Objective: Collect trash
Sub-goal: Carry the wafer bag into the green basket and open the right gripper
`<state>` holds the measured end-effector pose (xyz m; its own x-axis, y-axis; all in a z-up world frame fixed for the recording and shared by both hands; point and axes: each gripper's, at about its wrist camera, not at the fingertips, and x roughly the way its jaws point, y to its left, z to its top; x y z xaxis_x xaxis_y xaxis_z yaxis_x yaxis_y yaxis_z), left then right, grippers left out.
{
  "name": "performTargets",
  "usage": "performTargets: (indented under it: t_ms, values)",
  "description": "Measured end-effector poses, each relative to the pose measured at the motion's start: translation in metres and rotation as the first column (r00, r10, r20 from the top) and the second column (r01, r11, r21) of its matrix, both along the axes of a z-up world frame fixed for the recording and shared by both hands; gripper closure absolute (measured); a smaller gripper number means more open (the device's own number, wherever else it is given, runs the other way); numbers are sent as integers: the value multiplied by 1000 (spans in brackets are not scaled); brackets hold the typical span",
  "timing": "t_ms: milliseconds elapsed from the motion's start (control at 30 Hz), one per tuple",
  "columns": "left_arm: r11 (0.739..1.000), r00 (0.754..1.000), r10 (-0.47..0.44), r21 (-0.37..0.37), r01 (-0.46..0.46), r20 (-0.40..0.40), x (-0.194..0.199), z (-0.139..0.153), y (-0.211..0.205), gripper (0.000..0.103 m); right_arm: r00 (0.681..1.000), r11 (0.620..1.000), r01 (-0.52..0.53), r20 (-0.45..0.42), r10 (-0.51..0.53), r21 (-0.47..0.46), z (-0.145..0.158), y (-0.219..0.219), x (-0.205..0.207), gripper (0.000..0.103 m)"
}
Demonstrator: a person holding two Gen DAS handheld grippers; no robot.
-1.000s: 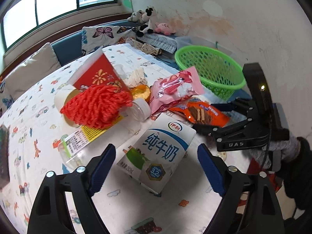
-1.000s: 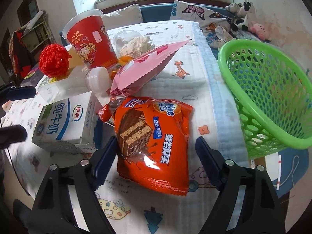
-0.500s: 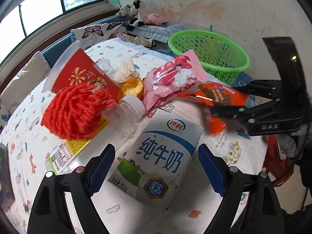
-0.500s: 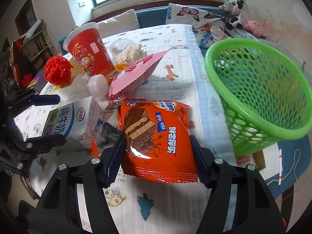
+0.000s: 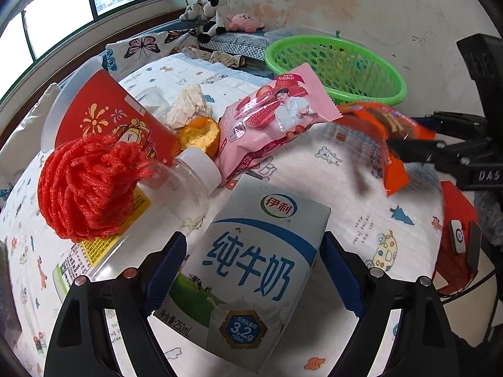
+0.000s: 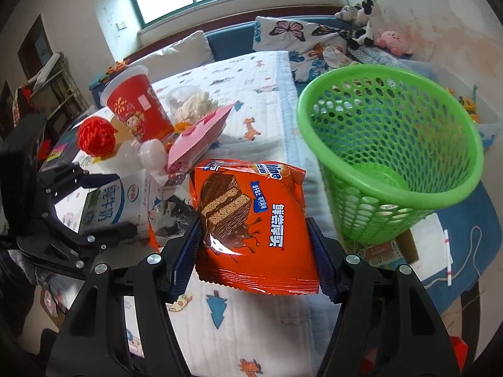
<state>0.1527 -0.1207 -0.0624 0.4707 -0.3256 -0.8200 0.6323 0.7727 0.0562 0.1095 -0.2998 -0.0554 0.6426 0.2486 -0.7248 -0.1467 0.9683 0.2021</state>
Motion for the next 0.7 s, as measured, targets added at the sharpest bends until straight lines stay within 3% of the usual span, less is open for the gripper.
performTargets:
  t_ms: [267,700]
  values:
    - [1000,999,20,-4,-20,31,-9,5,0,28,999,999,35,27,-36,15,12,-16,-4,38]
    - [994,999,16,-113,-11,44,-26,45,2,34,988,991,137,64,-137,10,29,-60,2,38]
